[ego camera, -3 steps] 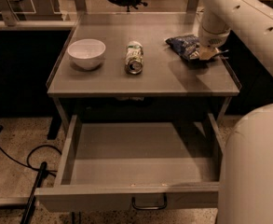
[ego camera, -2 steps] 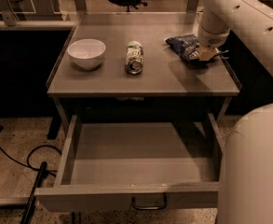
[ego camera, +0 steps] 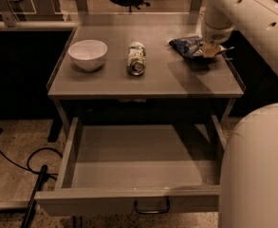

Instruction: Place blue chip bag into top drawer

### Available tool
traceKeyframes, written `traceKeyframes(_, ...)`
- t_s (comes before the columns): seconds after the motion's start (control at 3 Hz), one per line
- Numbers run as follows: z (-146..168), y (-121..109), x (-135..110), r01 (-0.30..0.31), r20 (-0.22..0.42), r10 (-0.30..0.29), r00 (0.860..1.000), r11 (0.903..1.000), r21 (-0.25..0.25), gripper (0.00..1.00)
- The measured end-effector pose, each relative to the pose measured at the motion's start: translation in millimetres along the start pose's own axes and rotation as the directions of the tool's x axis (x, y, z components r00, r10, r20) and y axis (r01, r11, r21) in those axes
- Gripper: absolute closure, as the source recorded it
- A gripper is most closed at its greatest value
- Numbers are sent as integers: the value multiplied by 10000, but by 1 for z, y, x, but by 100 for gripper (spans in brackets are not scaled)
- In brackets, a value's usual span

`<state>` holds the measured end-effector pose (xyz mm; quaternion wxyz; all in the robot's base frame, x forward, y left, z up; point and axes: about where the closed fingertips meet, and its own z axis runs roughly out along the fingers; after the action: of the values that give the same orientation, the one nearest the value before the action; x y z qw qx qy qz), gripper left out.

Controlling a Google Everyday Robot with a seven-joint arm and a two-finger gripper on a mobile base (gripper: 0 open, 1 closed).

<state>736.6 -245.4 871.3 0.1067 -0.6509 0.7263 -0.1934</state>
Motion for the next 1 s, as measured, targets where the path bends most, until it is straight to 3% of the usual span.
traceKeyframes(0.33,-32,-3,3,-58,61,57,10000,9999,160,100)
traceKeyframes(0.67,-86,-6,18,-294,128,297,9995,9994,-186,100)
traceKeyframes(1.0,-86,-6,18,-294,128,297,9995,9994,-185,100)
